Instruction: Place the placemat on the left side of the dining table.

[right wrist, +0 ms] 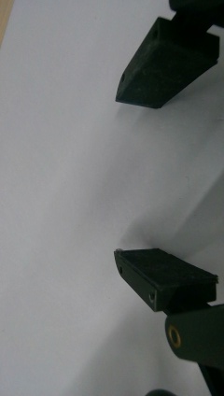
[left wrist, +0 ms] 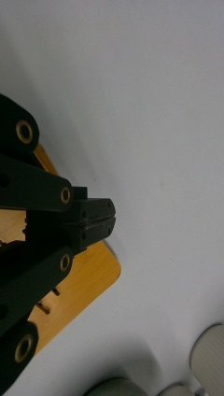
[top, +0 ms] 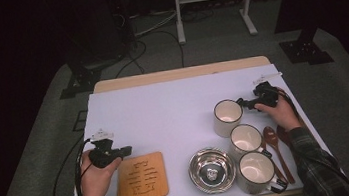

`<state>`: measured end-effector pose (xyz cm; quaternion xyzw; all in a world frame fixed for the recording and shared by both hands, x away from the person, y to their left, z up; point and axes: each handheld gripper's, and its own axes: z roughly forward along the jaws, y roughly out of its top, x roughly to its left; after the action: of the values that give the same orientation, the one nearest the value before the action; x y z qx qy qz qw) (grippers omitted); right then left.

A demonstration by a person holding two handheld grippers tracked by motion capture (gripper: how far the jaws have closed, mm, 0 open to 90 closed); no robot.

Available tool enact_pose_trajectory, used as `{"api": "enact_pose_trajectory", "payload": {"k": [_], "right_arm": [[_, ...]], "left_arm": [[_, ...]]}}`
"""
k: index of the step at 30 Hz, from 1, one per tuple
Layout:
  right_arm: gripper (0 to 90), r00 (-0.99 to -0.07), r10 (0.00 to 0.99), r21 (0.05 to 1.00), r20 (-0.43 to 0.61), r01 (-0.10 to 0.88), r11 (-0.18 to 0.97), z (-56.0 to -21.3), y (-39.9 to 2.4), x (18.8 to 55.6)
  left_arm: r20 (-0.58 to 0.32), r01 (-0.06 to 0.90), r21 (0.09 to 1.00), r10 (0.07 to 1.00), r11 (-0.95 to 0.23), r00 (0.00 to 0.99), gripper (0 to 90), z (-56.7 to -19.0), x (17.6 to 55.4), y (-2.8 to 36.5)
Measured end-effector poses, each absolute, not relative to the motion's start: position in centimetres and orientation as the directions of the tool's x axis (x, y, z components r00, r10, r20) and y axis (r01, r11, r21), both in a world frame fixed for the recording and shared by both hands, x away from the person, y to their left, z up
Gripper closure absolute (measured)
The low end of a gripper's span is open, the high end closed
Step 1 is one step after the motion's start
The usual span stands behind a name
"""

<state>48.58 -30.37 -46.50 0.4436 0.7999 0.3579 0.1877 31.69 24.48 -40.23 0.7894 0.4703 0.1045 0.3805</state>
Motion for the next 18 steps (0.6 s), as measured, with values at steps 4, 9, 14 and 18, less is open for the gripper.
{"api": "enact_pose_trajectory", "payload": {"k": [4,9,14,18], "right_arm": [[18.4,-0.536,0.844,0.739,0.017,0.575,0.35,-46.5,-30.4,48.6],[18.4,-0.536,0.844,0.739,0.016,0.575,0.35,-46.5,-30.4,48.6],[18.4,-0.536,0.844,0.739,0.016,0.575,0.35,-46.5,-30.4,48.6],[18.4,-0.535,0.844,0.74,0.015,0.574,0.351,-46.5,-30.3,48.5]], "left_arm": [[-0.185,0.661,0.7,0.826,-0.269,0.532,90.0,-40.1,31.1,24.6],[-0.185,0.669,0.694,0.832,-0.266,0.522,90.0,-40.2,30.4,24.9],[-0.179,0.672,0.692,0.84,-0.263,0.512,90.0,-40.2,29.8,25.3],[-0.182,0.676,0.694,0.849,-0.247,0.497,90.0,-40.3,29.0,25.7]]}}
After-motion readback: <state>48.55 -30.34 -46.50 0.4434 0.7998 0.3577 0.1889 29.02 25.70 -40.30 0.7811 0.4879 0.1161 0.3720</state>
